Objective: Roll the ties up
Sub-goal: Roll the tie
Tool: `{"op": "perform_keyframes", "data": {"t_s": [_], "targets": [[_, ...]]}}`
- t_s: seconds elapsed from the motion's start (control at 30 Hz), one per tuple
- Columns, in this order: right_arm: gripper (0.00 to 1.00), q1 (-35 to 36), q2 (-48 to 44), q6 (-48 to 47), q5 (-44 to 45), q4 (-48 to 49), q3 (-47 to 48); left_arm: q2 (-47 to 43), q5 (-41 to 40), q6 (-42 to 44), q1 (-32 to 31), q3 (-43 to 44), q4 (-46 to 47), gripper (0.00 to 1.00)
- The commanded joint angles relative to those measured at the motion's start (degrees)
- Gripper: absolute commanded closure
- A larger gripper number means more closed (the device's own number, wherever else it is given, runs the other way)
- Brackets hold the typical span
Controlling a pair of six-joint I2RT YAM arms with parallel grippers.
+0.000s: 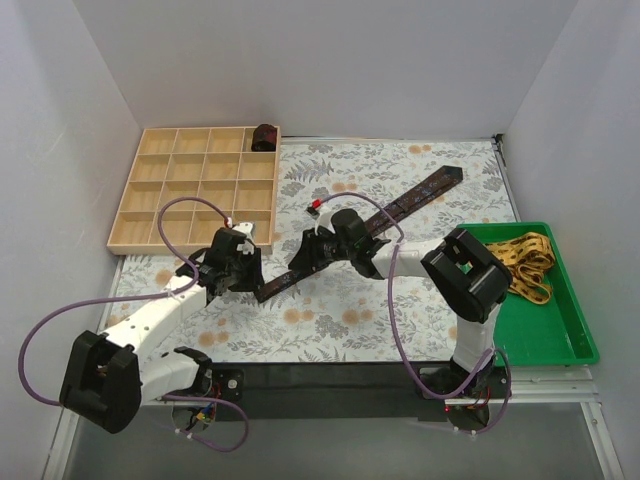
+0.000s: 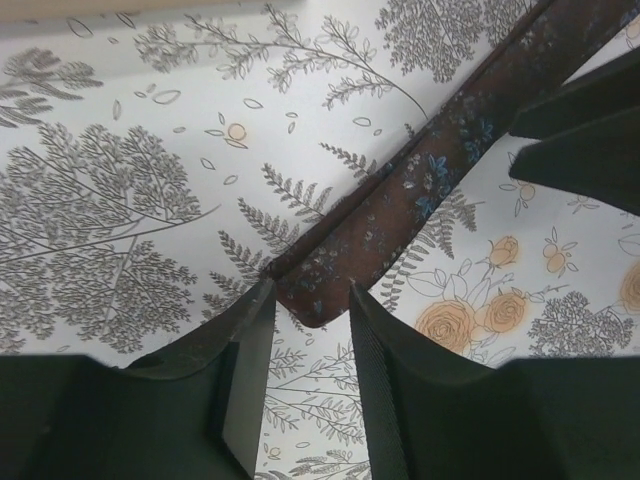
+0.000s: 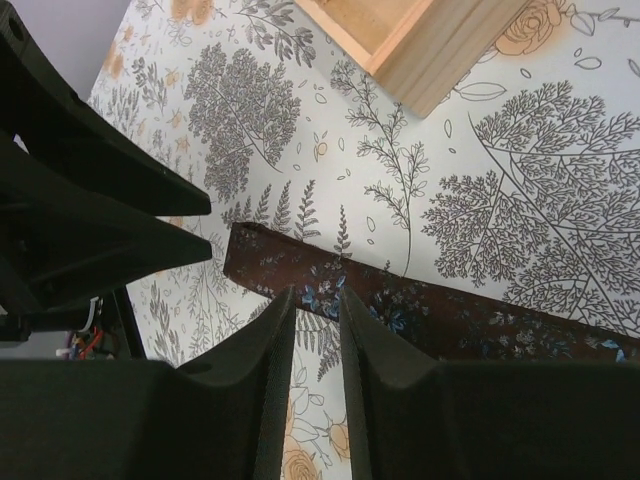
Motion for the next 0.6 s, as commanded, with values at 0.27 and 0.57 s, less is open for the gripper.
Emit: {"op": "perform_keyframes", "data": {"t_s": [0.27, 0.57], "targets": [[0.79, 0.47, 6.09, 1.8, 0.73, 7.01, -0.66, 2.48, 2.87, -2.27, 0.69, -1.93, 3.71, 0.71], [0.8, -0.93, 8.55, 3.2, 2.85, 9.04, -5.23, 3.72, 3.75, -3.76, 0.61, -3.77, 3.89, 0.76]]}}
